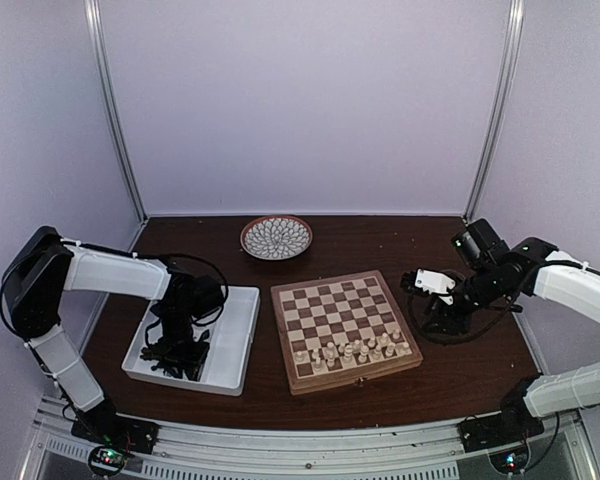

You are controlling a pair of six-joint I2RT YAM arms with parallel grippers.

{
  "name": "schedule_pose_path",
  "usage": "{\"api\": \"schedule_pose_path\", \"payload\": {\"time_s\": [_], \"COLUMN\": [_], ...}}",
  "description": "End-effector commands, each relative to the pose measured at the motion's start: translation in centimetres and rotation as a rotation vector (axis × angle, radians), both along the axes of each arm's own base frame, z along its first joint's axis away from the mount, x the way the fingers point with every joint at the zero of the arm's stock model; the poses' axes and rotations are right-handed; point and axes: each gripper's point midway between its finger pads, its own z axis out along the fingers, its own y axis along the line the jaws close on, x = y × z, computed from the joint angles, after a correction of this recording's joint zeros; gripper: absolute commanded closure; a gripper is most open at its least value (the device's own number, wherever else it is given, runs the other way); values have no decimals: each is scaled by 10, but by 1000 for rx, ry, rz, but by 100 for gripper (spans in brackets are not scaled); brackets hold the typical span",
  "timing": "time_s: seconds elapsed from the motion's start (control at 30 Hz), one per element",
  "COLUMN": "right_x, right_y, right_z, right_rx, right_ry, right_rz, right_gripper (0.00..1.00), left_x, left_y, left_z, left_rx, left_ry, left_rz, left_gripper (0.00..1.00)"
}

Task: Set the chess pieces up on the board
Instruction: Adjust the storage box at the center of the board.

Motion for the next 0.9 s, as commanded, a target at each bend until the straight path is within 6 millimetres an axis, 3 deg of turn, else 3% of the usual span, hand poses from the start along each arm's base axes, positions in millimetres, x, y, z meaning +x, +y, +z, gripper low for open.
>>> {"api": "schedule_pose_path", "payload": {"time_s": [0.0,0.2,0.47,0.57,0.63,0.77,0.87], "right_x": [-1,0,1,1,1,1,1], "right_y": [0,0,-2,-2,-2,-1,0], "right_z": [-6,-8,-10,-11,-12,-12,-13], "right_rx": [4,-4,-13,-14,-15,-14,-9], "right_ry": [18,22,24,26,28,31,35], "right_rz": [4,5,0,1,3,3,7], "right_gripper": [56,56,56,56,56,56,56], "left_x": [19,64,88,80,61,25,20], "left_y": [2,-9,-8,-12,-14,11,29], "left_z": [-15,11,21,25,24,22,20], "left_rx": [55,51,41,0,-30,61,140], "left_ry": [-84,-254,-298,-262,-168,-39,-36], "left_rz": [-27,-46,-44,-61,-72,-54,-68], "left_gripper": [76,86,91,85,80,81,81]}}
